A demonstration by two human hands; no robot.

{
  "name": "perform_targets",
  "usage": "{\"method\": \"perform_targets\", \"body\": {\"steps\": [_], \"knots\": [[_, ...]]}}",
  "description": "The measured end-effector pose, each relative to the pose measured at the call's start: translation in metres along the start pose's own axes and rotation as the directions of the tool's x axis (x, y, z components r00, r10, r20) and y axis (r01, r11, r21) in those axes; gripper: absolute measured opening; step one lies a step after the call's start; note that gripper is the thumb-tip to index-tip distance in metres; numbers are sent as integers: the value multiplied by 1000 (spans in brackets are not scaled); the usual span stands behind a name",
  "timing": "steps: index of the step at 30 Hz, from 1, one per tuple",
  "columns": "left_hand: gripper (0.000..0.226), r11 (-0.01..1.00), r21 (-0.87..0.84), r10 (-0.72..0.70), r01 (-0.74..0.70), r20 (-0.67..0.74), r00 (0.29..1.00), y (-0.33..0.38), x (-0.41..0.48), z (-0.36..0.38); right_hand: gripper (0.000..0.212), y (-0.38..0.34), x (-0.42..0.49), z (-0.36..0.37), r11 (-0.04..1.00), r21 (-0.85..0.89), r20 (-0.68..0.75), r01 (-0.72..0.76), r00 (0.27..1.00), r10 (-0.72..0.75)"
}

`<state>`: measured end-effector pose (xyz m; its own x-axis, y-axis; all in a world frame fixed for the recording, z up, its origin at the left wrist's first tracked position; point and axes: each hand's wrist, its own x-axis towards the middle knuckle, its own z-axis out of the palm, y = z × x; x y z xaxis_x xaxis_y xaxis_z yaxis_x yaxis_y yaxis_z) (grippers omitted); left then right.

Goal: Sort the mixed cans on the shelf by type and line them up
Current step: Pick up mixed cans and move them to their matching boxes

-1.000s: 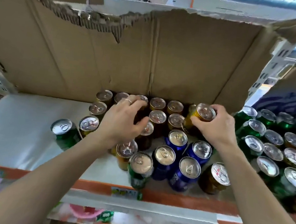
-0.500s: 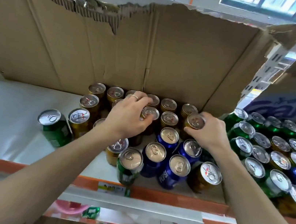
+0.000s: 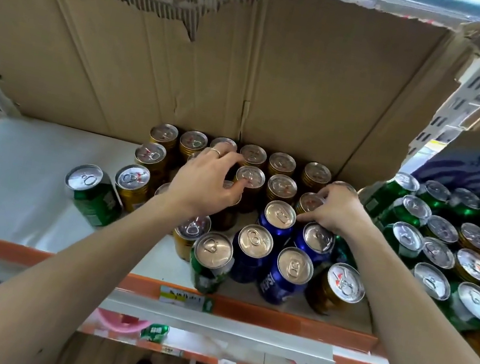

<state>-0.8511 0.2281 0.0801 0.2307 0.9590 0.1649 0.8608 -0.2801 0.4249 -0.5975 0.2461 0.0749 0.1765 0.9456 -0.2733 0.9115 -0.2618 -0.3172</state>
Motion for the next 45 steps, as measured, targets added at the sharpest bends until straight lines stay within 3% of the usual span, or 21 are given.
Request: {"method": "perform_targets", "body": {"steps": [5,8,14,18,23,25,28,31,35,38,40,42,45], "knots": [[51,1000,2,-3,3,31,999,0,-3,-3,76,1,2,-3,997,76,58,-16,998,11],[51,1000,2,-6,6,38,999,1,-3,-3,76,1,-7,-6,984,178,9,7,1000,-9],[50,1000,11,3,-3,47,999,2,-10,-5,51,-13,-50,-22,929,280,-178,243,964,-198],[45,1000,9,-1,1,18,1000,-3,-27,-7,48,-19,-72,-14,874,173,-172,454,888,-428],[43,996,-88,-9,2,-82,997,-14,-60,-11,60,-30,-88,3,816,-1,1,578,816,-578],[57,989,-147,20,-26,-42,999,-16,-74,-16,75,-37,-93,11,786,-171,110,594,804,-584],[79,990,0,141,-143,126,982,-22,-94,-19,93,-47,-100,23,717,-384,217,581,812,-541],[87,974,125,153,-186,238,959,-31,-103,-11,86,-54,-106,30,733,-408,186,544,836,-517],[83,991,22,126,-134,209,970,-29,-102,-4,76,-55,-111,29,751,-388,108,534,836,-538],[84,984,-71,170,-161,152,974,-32,-108,-4,81,-47,-118,26,812,-246,2,529,838,-546],[81,952,-273,173,-136,117,978,-36,-111,-15,84,-45,-127,20,863,-35,-102,504,857,-505],[70,856,-511,141,-76,90,986,-37,-110,-32,77,-47,-138,12,866,215,-195,451,889,-415],[62,672,-740,86,18,102,991,-36,-104,-58,68,-51,-152,0,768,487,-305,416,905,-297]]}}
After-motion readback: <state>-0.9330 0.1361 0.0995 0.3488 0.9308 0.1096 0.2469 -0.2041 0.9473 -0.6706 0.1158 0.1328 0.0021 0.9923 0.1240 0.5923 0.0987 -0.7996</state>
